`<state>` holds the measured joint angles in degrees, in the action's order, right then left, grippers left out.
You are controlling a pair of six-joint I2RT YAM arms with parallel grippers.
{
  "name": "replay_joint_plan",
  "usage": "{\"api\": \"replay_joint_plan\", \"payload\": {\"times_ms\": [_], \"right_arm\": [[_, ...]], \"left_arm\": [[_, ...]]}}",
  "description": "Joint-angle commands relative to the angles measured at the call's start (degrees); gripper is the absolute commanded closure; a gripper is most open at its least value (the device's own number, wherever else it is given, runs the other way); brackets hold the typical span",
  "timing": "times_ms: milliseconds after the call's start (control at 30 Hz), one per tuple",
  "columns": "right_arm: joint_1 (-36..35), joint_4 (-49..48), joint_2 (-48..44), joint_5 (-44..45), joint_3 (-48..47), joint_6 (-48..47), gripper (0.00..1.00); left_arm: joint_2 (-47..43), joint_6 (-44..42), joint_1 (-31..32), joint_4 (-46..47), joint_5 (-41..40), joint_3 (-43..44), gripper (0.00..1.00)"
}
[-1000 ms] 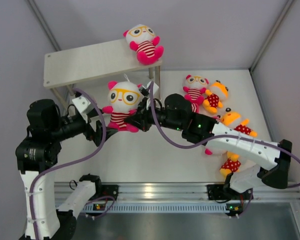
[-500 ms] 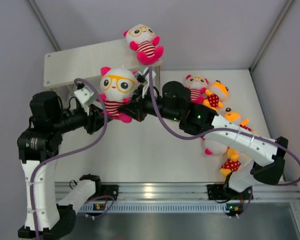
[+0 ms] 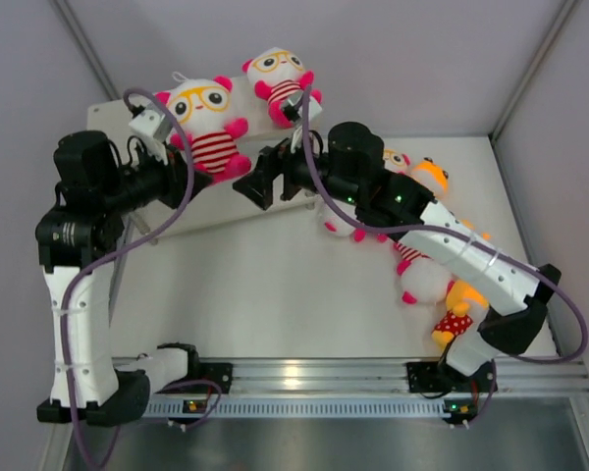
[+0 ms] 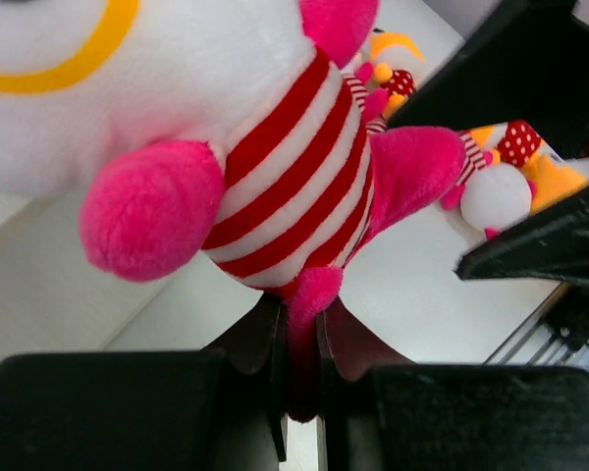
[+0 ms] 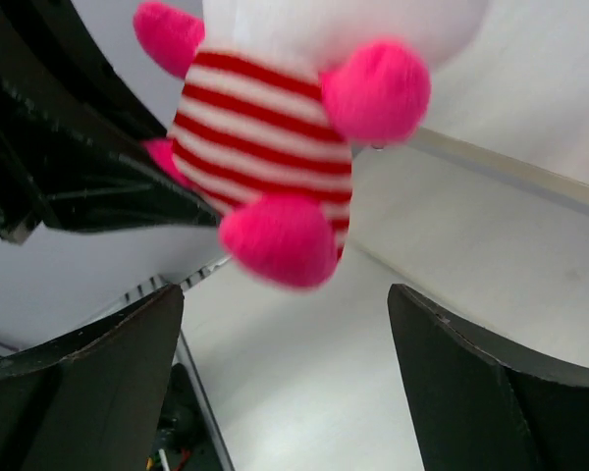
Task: Place and organize the stuffed toys onto the shelf
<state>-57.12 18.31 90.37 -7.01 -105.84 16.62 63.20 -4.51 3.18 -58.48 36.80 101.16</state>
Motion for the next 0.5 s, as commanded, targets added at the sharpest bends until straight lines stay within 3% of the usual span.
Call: {"api": "replay_joint_plan", "payload": {"times_ms": [0,300,467], "right_arm": [[1.75,1.12,-6.24,4.7,0.01,-1.85,0.14],[3.07,-0.82,-21.27,14.47,13.02,-3.35,0.1],[3.25,-0.55,-23.48,15.35,16.28,-3.26,0.11]], "left_arm": [[6.57,7.67,0.07,7.24,-4.1,6.13,1.0],[26.52,10.84,0.07,7.85,-4.35,19.5,1.0],[28.03,12.51,-0.02,9.17,-8.58,19.77,1.0]]}}
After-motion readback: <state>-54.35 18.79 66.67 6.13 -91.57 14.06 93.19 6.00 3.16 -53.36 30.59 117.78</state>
